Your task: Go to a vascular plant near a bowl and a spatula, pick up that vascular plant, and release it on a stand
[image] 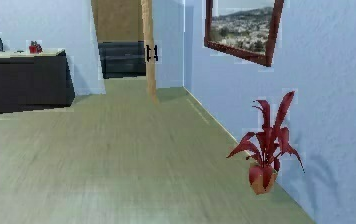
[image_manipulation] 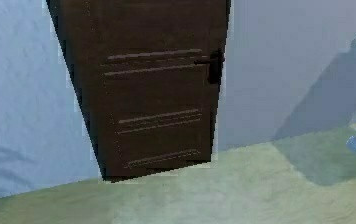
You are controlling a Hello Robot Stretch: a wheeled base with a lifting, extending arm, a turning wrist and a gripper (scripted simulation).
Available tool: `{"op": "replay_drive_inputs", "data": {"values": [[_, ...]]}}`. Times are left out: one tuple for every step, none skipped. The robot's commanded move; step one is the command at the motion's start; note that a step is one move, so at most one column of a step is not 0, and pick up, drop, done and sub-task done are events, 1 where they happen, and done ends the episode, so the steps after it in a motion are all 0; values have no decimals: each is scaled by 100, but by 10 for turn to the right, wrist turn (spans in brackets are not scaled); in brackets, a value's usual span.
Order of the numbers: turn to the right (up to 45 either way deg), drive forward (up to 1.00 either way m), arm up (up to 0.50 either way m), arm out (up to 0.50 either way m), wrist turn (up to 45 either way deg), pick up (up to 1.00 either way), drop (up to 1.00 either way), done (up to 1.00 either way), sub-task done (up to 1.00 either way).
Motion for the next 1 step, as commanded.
{"op": "replay_drive_inputs", "data": {"values": [[-390,0,0,0,0,0,0,0,0]]}}
